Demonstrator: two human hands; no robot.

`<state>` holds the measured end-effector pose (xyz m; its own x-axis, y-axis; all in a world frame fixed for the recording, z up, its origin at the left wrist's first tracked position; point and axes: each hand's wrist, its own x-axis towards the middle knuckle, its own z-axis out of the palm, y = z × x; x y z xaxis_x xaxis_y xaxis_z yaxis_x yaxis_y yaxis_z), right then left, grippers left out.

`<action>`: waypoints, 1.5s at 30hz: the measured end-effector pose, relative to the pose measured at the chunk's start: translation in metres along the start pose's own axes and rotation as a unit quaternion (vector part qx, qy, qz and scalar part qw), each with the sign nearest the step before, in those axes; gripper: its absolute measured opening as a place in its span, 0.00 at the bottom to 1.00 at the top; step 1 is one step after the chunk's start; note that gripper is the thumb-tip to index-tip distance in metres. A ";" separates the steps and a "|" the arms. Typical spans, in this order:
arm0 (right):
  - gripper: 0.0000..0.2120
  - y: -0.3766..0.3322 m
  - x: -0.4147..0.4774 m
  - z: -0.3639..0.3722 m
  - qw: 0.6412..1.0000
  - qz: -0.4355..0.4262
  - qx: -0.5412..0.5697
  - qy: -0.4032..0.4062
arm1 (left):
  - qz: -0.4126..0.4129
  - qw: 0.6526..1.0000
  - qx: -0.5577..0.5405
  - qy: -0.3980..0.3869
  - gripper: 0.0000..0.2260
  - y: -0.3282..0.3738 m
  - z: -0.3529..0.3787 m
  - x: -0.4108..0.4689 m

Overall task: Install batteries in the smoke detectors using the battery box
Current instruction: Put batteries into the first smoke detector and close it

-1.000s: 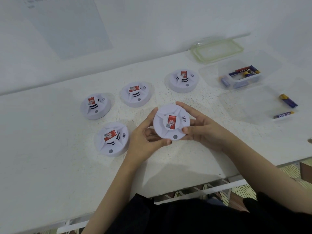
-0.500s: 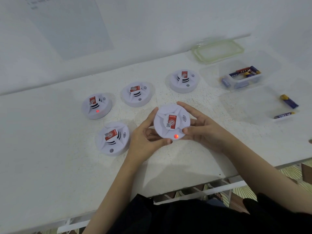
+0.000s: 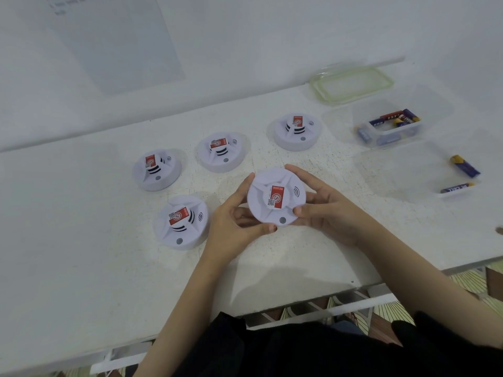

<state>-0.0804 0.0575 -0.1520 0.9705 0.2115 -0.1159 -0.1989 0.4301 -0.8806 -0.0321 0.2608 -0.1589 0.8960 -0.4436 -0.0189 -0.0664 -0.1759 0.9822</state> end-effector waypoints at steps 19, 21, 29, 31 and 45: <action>0.35 0.000 0.000 0.000 1.000 0.004 -0.012 0.000 | 0.003 1.000 0.006 0.002 0.43 0.001 0.001 -0.001; 0.35 0.000 0.000 -0.001 1.000 0.004 -0.014 -0.002 | 0.002 1.000 0.004 0.004 0.43 0.000 0.001 -0.001; 0.35 0.000 0.001 -0.002 1.000 0.006 -0.022 0.001 | 0.008 1.000 0.014 0.003 0.44 -0.001 0.001 -0.001; 0.34 0.001 0.002 -0.001 1.000 0.007 -0.025 0.007 | 0.009 1.000 0.015 -0.002 0.45 -0.002 0.002 -0.001; 0.25 -0.010 -0.020 0.007 0.968 -0.079 -0.225 0.077 | 0.061 0.987 0.144 0.023 0.41 -0.007 0.007 0.001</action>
<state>-0.0991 0.0552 -0.1375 0.9997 0.0252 0.0002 -0.0001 0.0133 -0.9999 -0.0340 0.2559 -0.1675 0.8923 -0.4372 0.1123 -0.2916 -0.3683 0.8828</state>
